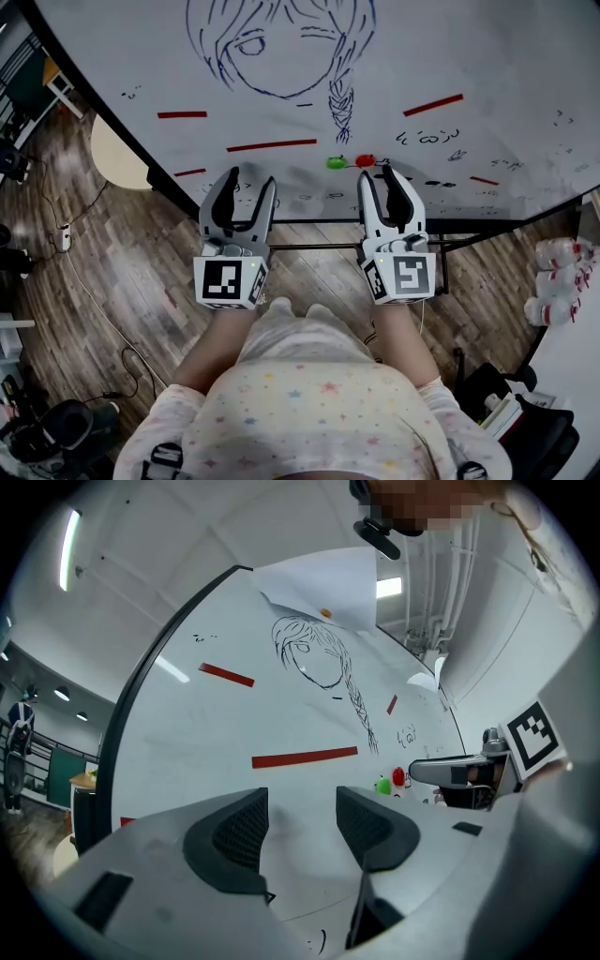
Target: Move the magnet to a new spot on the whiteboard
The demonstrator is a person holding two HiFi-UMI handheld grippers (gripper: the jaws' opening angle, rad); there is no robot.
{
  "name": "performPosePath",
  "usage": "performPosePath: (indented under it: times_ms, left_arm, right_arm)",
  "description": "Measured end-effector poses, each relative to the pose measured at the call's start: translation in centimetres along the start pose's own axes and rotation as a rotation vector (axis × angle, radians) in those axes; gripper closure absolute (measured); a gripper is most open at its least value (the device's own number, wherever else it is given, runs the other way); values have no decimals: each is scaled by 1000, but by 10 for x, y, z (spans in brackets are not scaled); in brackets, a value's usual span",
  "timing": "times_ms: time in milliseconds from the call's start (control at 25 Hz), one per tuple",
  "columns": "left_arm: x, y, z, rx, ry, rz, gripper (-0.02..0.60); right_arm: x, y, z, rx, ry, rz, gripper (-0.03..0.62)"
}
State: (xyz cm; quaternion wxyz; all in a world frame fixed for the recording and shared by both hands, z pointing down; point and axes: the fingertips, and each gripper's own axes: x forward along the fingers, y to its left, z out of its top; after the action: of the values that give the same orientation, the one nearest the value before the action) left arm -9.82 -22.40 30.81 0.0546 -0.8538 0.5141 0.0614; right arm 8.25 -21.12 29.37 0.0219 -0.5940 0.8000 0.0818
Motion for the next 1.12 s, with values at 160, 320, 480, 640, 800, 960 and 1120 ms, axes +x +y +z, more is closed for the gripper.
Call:
performPosePath:
  times_ms: [160,320,480,640,800,960,1120]
  left_arm:
    - [2,-2,2,23,-2,-9,376]
    - [5,3,-1,-3,-9,-13,376]
    - [9,4,-4,-23,-8,-21,376]
    - [9,5,-5,-15,-16,-23,376]
    - [8,9,-6,-22,-14,-24,376]
    - [6,13,-7,-30,-16,-18,376]
    - [2,14,-5,-34,-19,-15,376]
  right_arm:
    - [6,2,0,-44,5,-8,462]
    - [8,0,1,-83,-13,-43,481]
    - [11,0,-1,-99,-5,-60,491]
    - [12,3,-1,-115,-3,-72,493]
    - [13,5,-1,-116,1,-73,490]
    - [16,8,-3,-114,10,-68,475]
    - [18,8,-5,-142,25,-76,470]
